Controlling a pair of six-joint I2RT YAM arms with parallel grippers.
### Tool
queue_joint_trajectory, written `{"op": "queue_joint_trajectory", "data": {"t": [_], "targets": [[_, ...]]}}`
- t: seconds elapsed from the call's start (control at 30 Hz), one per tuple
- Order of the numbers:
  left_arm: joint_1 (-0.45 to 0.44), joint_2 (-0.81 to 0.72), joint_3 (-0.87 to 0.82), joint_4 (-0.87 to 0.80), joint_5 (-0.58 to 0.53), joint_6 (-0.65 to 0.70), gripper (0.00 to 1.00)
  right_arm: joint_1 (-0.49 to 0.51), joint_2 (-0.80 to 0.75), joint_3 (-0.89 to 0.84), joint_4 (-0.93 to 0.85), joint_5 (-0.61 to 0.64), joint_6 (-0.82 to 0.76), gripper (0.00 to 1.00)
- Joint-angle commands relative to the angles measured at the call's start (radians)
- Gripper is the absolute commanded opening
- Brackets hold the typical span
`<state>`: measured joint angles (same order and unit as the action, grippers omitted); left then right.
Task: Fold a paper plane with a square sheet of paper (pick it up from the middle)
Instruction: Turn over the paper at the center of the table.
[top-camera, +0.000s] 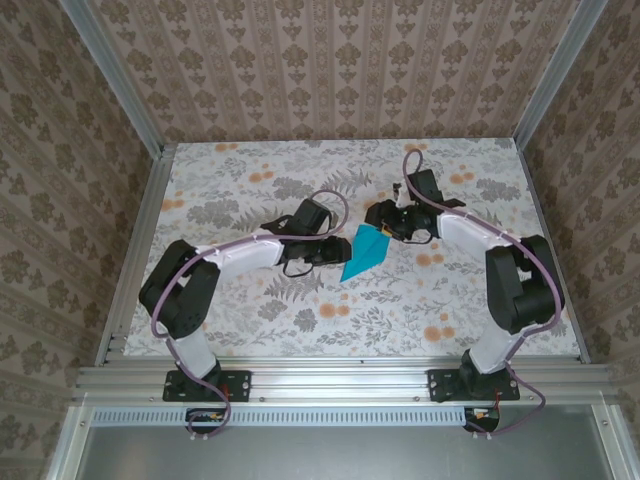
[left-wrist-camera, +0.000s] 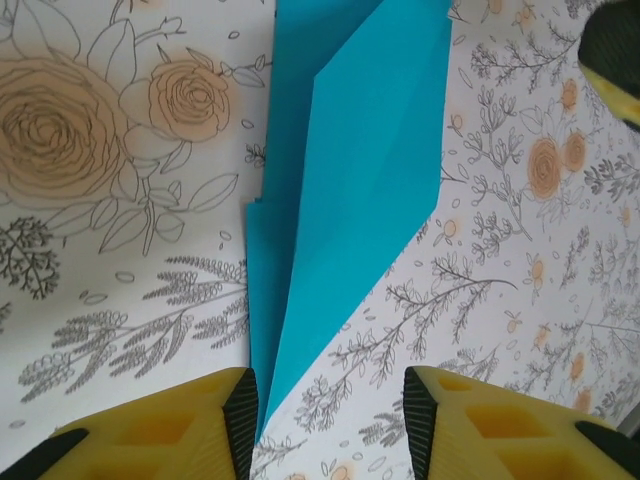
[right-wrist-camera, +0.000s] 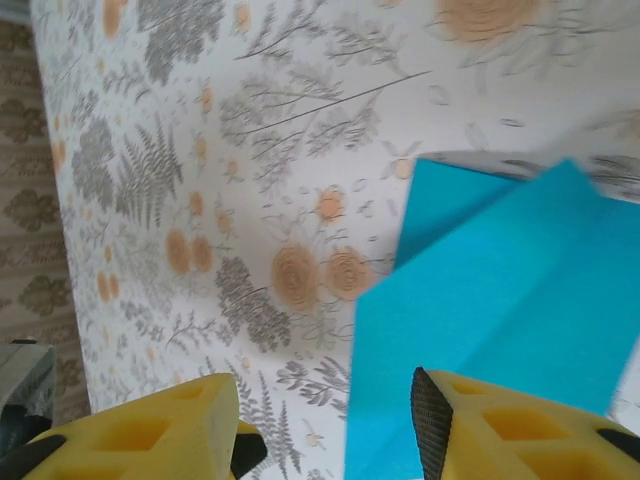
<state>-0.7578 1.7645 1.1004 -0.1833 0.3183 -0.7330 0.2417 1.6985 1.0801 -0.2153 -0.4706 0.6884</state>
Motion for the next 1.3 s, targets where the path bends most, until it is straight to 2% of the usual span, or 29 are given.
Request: {"op": "queue_joint_trajectory", "data": {"t": [0.0,0.2,0.5,0.63,0.73,0.83,0.97,1.1,1.27], "targets": [[0.002,0.061,0.044,-0.004,-0.035,-0.003,0.46,-0.007,0.04,-0.046,0.011,0.065,0.041,0.53],[0.002,0.126,0.083,-0.014,-0.065,-0.015,0.44,0.0,0.124,-0.04,0.087,-0.012,0.07,0.52],[0.004,0.175,0.107,-0.043,-0.076,-0.019,0.4,0.031,0.206,-0.015,0.139,-0.079,0.094,0.43],[0.006,0.19,0.111,-0.051,-0.073,-0.021,0.39,0.039,0.212,-0.025,0.182,-0.116,0.107,0.35],[0.012,0.168,0.1,-0.049,-0.069,-0.027,0.39,0.047,0.199,-0.034,0.194,-0.124,0.108,0.22],[0.028,0.105,0.074,-0.043,-0.071,-0.029,0.43,0.053,0.172,-0.028,0.156,-0.111,0.086,0.08],[0.064,-0.005,-0.012,0.017,-0.026,-0.051,0.51,0.055,0.098,-0.034,0.164,-0.139,0.071,0.05],[0.126,-0.108,-0.137,0.156,0.128,-0.094,0.67,0.055,0.017,-0.043,0.249,-0.244,0.108,0.04],[0.195,-0.177,-0.226,0.337,0.352,-0.173,0.82,0.056,-0.041,-0.036,0.357,-0.372,0.19,0.05]]}}
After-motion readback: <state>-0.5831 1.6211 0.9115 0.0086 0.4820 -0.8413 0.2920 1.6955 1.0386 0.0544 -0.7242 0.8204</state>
